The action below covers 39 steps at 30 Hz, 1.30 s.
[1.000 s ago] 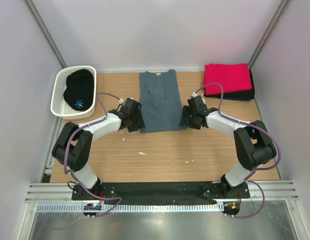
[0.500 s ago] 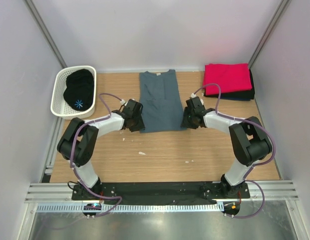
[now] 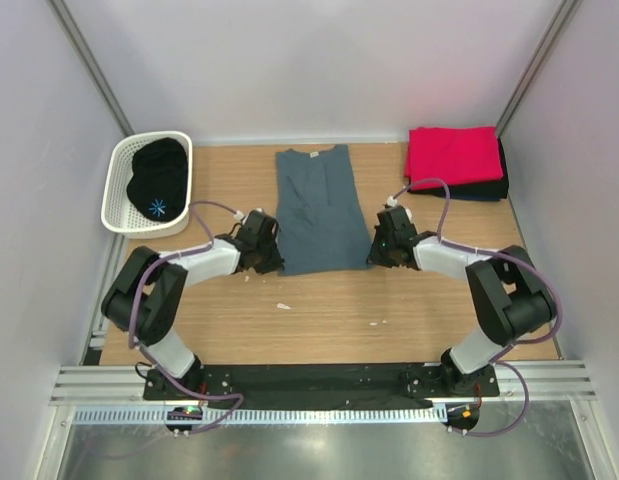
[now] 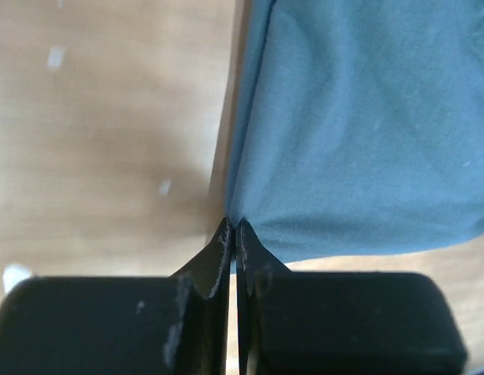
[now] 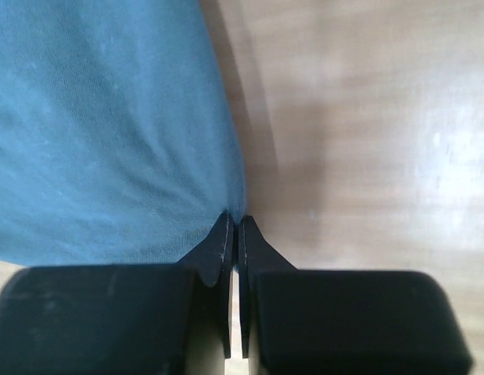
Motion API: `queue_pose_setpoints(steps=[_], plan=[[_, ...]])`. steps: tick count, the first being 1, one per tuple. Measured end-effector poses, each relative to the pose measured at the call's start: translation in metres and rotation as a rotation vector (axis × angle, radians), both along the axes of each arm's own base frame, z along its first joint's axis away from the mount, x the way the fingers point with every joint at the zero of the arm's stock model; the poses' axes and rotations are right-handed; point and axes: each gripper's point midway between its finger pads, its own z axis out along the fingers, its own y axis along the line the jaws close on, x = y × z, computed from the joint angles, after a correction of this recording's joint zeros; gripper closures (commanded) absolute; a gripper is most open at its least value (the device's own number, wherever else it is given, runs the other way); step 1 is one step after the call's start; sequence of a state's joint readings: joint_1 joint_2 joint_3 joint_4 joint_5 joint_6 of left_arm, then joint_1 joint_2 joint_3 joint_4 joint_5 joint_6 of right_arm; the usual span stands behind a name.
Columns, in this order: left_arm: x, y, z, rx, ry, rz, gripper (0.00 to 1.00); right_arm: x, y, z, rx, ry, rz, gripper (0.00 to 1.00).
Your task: Fold and stack the t-shirts
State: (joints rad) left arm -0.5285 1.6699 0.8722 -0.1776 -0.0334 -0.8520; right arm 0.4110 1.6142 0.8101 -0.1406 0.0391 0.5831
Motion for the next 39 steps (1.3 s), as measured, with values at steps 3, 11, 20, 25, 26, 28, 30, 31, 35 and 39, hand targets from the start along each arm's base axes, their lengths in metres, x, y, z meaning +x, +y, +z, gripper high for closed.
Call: queue_pose_setpoints(steps=[3, 11, 20, 25, 26, 28, 30, 31, 35, 39], plan=[[-0.026, 0.006, 0.0, -0.03, 0.034, 0.001, 1.0, -0.023, -0.003, -0.001, 0.028, 0.017, 0.005, 0.99], [-0.107, 0.02, 0.008, -0.081, 0.12, -0.044, 1.0, -0.107, 0.001, -0.001, 0.158, 0.073, 0.03, 0.99], [-0.172, 0.043, 0.015, -0.162, 0.137, -0.029, 1.0, -0.182, 0.02, 0.009, 0.332, 0.083, 0.082, 0.99], [-0.19, 0.051, 0.01, -0.19, 0.161, -0.006, 1.0, -0.195, 0.026, 0.013, 0.396, 0.095, 0.08, 0.99], [-0.191, 0.051, 0.011, -0.193, 0.158, -0.004, 1.0, -0.196, 0.027, 0.013, 0.399, 0.1, 0.08, 0.99], [-0.191, 0.052, 0.013, -0.196, 0.154, -0.003, 1.0, -0.198, 0.027, 0.009, 0.387, 0.121, 0.078, 0.99], [-0.192, 0.052, 0.012, -0.192, 0.158, -0.004, 1.0, -0.2, 0.027, 0.002, 0.369, 0.145, 0.078, 0.99], [-0.192, 0.052, 0.01, -0.187, 0.165, -0.003, 1.0, -0.201, 0.027, -0.002, 0.358, 0.158, 0.079, 0.99], [-0.195, 0.056, 0.003, -0.158, 0.196, 0.001, 0.98, -0.2, 0.033, -0.006, 0.34, 0.192, 0.094, 0.99], [-0.199, 0.059, 0.001, -0.139, 0.207, -0.002, 0.76, -0.196, 0.038, -0.005, 0.316, 0.207, 0.113, 0.76]])
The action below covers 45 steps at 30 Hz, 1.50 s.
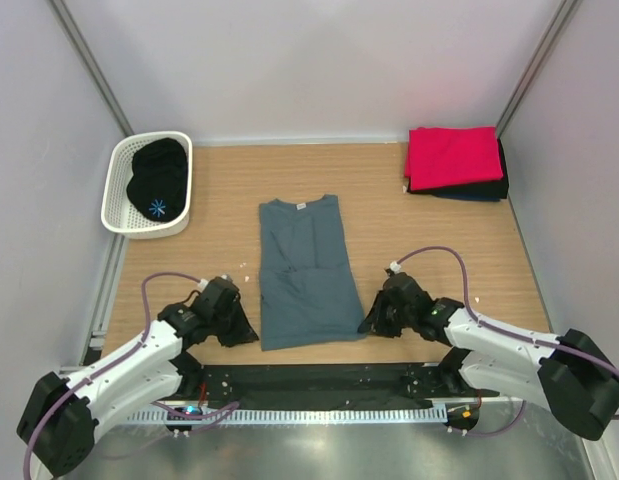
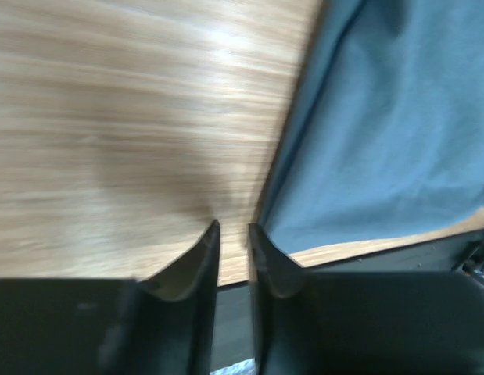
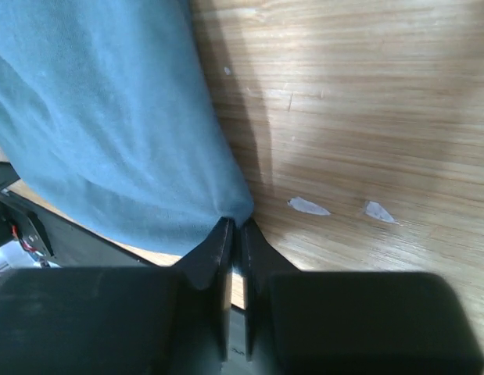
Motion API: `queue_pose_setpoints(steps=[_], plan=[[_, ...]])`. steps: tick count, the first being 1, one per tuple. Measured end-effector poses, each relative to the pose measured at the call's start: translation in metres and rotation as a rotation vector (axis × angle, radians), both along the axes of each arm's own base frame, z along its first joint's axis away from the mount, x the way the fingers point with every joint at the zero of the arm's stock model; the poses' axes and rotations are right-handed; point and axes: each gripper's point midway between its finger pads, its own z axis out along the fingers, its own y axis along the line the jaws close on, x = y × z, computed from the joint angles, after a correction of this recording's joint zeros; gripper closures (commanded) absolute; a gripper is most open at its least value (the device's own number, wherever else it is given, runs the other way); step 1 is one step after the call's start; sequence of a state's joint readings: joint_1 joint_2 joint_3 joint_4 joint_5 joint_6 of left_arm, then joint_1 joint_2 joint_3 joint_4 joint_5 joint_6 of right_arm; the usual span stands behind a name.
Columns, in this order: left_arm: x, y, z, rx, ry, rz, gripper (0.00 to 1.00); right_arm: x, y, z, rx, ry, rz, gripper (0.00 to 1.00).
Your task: Fold and stack the t-shirts
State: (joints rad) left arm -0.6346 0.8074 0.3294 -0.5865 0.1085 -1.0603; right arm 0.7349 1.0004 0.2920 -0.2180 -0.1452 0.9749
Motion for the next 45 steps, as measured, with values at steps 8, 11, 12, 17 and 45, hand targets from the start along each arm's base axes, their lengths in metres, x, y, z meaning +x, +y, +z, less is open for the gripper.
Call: queue_pose_setpoints(steps=[8, 11, 12, 17, 45], plan=[[-0.006, 0.005, 0.004, 0.006, 0.01, 0.005, 0.43, 0.003, 0.0, 0.011, -0.035, -0.016, 0.038, 0.42], [-0.007, 0.005, 0.004, 0.006, 0.014, 0.004, 0.42, -0.001, -0.005, 0.011, -0.054, -0.009, 0.045, 0.42], [-0.007, 0.004, 0.004, 0.006, 0.014, 0.003, 0.42, -0.003, -0.007, 0.011, -0.059, -0.006, 0.046, 0.42], [-0.009, 0.003, 0.004, 0.001, 0.018, -0.01, 0.46, -0.007, -0.011, 0.01, -0.076, 0.003, 0.056, 0.48], [-0.009, -0.02, -0.009, -0.028, 0.069, -0.001, 1.0, -0.009, 0.006, -0.001, -0.06, 0.03, 0.127, 0.99]])
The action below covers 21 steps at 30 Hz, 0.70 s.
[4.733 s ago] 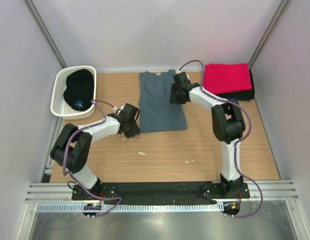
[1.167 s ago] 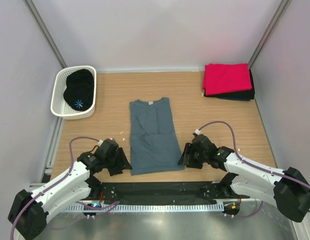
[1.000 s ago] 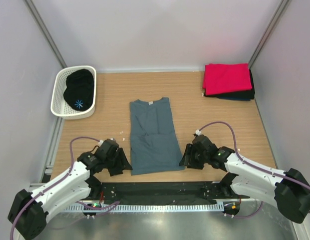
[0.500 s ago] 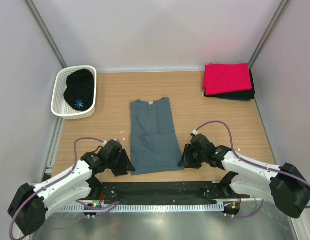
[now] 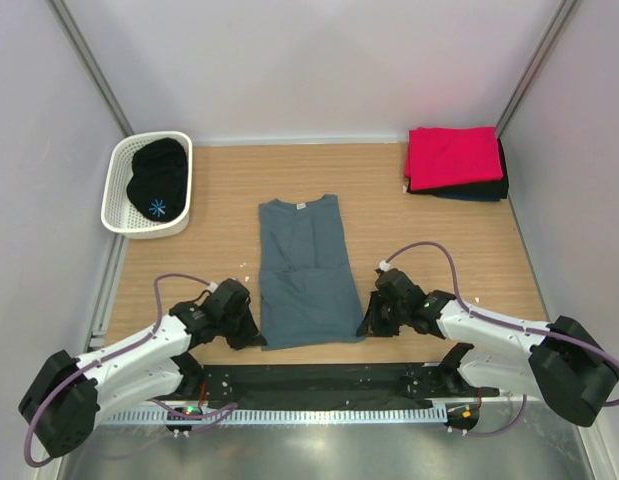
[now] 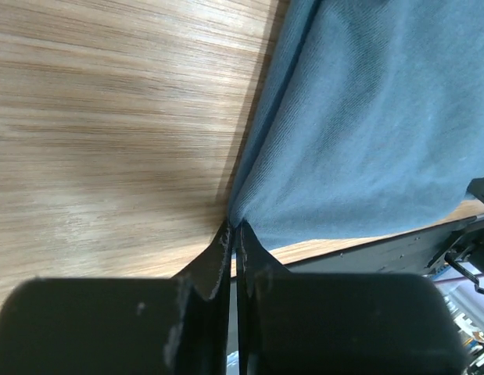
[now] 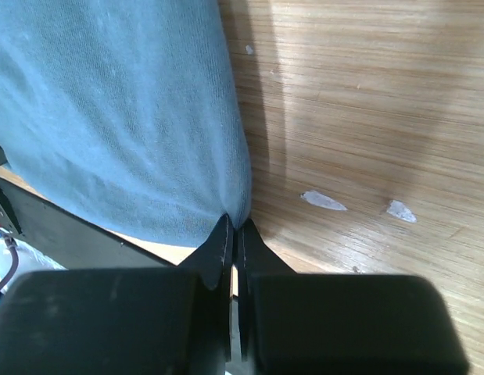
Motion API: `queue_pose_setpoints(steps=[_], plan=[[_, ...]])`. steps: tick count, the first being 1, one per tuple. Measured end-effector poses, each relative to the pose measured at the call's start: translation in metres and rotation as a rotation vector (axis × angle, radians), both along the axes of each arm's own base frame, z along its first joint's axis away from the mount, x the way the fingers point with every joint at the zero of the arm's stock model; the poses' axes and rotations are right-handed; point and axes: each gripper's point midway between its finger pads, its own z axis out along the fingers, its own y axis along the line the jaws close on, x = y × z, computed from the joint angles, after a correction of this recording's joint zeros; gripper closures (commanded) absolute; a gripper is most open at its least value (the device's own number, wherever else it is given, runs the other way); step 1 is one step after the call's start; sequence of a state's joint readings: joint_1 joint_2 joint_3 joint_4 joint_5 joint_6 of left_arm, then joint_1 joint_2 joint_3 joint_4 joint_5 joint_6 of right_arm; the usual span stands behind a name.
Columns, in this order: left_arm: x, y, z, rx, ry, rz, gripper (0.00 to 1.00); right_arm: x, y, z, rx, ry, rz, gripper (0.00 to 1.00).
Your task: Fold and stack the t-shirts
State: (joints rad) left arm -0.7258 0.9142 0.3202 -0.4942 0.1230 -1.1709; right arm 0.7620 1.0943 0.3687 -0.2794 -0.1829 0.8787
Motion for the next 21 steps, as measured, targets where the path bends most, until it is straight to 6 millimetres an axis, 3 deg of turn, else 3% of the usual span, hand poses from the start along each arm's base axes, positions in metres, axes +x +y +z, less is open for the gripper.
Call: queue_pose_setpoints(steps=[5, 9, 13, 17, 21], plan=[[0.003, 0.006, 0.013, 0.053, -0.006, 0.006, 1.0, 0.001, -0.004, 0.005, -0.036, 0.012, -0.019, 0.99], [0.023, 0.004, 0.054, 0.079, -0.081, 0.009, 1.0, 0.01, -0.001, 0.03, -0.051, -0.005, -0.041, 0.99], [0.047, -0.003, 0.1, 0.069, -0.191, 0.022, 1.0, 0.03, 0.011, 0.068, -0.029, -0.069, -0.056, 0.99], [0.059, 0.001, 0.126, 0.093, -0.248, 0.031, 1.0, 0.047, 0.018, 0.096, -0.03, -0.127, -0.057, 0.99], [0.072, 0.007, 0.143, 0.126, -0.284, 0.053, 1.0, 0.069, 0.022, 0.108, -0.078, -0.167, -0.066, 0.99]])
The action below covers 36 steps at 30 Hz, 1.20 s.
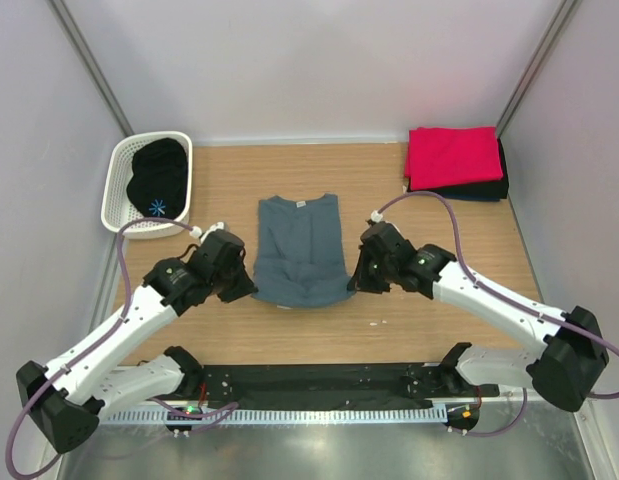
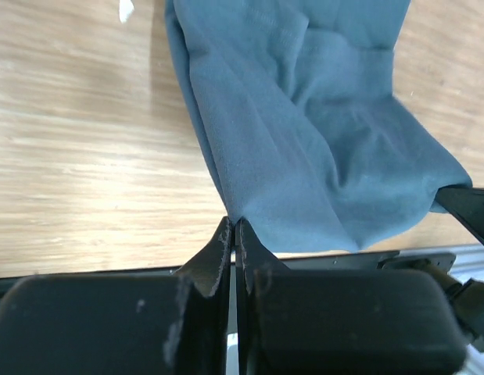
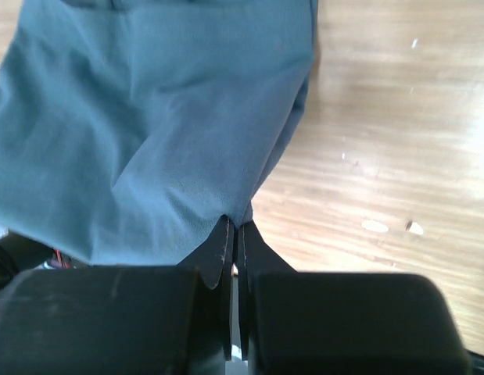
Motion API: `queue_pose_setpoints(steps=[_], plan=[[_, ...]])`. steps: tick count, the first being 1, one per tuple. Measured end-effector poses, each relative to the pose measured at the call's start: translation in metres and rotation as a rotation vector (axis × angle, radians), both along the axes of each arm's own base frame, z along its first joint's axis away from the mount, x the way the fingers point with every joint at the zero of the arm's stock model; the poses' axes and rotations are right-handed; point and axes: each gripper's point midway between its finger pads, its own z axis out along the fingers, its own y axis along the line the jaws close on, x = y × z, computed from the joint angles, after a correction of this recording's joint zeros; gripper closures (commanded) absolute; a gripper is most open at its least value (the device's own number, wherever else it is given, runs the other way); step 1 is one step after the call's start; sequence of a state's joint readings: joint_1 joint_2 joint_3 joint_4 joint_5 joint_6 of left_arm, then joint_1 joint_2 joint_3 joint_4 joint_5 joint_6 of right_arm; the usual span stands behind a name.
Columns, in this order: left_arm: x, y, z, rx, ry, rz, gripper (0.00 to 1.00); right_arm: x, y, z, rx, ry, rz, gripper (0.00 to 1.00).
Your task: Fold and stack the t-shirts
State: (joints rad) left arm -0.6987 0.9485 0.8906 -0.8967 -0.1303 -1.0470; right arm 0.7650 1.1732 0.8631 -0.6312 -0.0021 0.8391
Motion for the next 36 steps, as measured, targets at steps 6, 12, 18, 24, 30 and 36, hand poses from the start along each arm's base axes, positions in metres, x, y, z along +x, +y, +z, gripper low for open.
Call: queue_pose_setpoints(steps=[6, 12, 18, 24, 30, 36], plan=[[0.02, 0.011, 0.011, 0.026, -0.025, 0.049, 1.0, 0.038, -0.002, 0.023, -0.018, -0.05, -0.065, 0.99], [0.036, 0.021, 0.015, 0.01, -0.047, 0.099, 1.0, 0.065, -0.006, 0.036, 0.031, -0.087, -0.122, 0.99], [0.052, 0.02, 0.013, 0.01, -0.052, 0.1, 1.0, 0.08, -0.005, 0.033, 0.025, -0.08, -0.127, 0.99], [0.069, 0.021, 0.011, 0.005, -0.056, 0.109, 1.0, 0.092, -0.004, 0.03, 0.032, -0.078, -0.124, 0.99], [0.09, 0.021, 0.025, 0.008, -0.094, 0.104, 1.0, 0.114, 0.0, 0.034, 0.036, -0.106, -0.119, 0.99], [0.11, 0.025, 0.027, 0.013, -0.124, 0.116, 1.0, 0.136, 0.002, 0.035, 0.046, -0.124, -0.126, 0.99]])
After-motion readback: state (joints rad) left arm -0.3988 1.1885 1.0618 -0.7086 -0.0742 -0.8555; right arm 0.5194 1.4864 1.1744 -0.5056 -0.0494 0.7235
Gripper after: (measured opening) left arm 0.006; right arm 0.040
